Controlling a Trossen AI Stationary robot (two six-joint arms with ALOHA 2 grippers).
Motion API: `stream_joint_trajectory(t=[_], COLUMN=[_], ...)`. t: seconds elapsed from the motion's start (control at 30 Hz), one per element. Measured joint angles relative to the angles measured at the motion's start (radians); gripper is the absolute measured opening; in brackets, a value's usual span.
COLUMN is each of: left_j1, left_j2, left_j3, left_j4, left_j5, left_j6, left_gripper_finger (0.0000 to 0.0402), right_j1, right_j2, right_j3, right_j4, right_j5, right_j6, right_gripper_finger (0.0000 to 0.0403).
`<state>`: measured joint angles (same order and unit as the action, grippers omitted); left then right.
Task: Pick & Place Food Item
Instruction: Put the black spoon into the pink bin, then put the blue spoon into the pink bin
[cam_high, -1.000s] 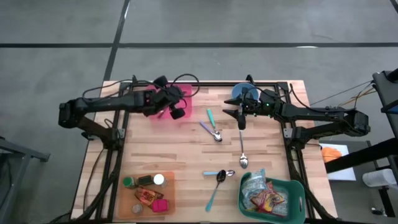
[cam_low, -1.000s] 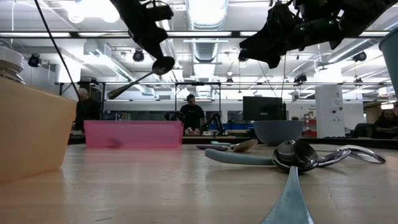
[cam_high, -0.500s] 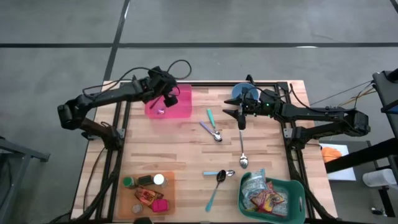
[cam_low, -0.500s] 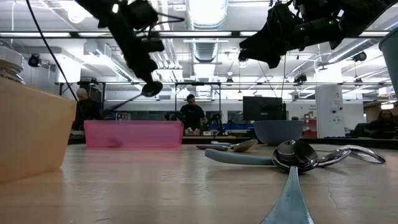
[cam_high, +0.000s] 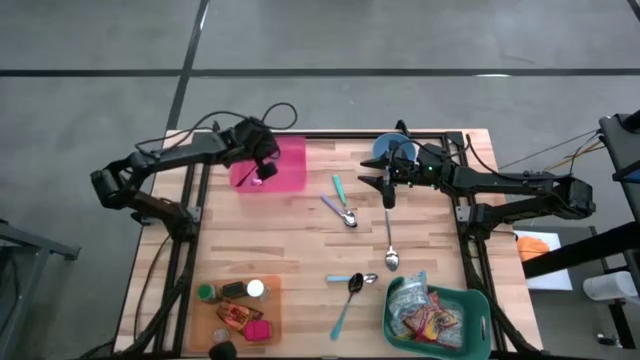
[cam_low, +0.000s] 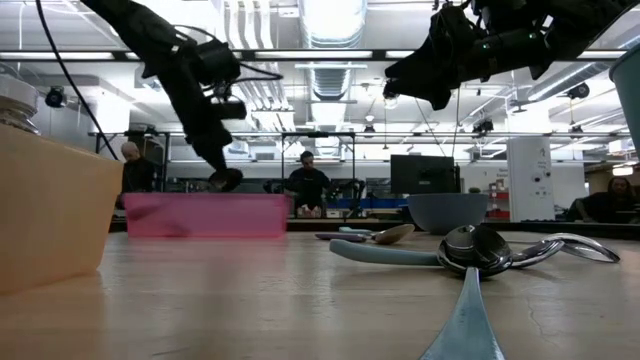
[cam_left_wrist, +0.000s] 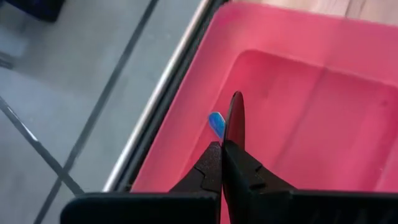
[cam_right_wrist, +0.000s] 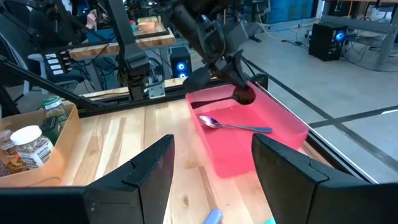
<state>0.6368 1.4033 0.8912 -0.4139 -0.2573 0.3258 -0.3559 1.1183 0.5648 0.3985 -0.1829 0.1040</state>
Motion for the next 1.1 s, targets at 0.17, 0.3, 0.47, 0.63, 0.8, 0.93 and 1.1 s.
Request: stream_joint_trajectory(t=[0.17,0.3,0.47,0.63,0.8,0.93,1.1], left_j1=[0.002,0.002,0.002,0.002,0.0,-0.024,-0.091], left_j2=[0.0,0.0,0.0,0.0,0.0,0.0,-0.001], left_j3=[-0.015,-0.012,-0.009,-0.008,0.02,0.088,0.175], left_j4=[-0.005,-0.001,-0.002,-0.002,-0.017,-0.086,-0.168], left_j5=[0.01,0.016,0.025,0.026,0.053,0.12,0.177], left_j6=[-0.026,-0.035,-0.035,-0.042,-0.1,-0.159,-0.264], left_gripper_finger=[0.0016,0.0062,0.0117,0.0148,0.0153,0.0153,0.0153], right_j1=[0.0,0.0,0.0,0.0,0.0,0.0,0.0], right_j2=[0.0,0.0,0.0,0.0,0.0,0.0,0.0], right_j3=[0.0,0.0,0.0,0.0,0.0,0.0,0.0], right_j4=[0.0,0.0,0.0,0.0,0.0,0.0,0.0], right_j5=[0.0,0.0,0.0,0.0,0.0,0.0,0.0], right_j6=[0.0,0.0,0.0,0.0,0.0,0.0,0.0], right_gripper_finger=[0.0211,0.0211,0.0211,0.0211,0.0211,0.0211,0.0211])
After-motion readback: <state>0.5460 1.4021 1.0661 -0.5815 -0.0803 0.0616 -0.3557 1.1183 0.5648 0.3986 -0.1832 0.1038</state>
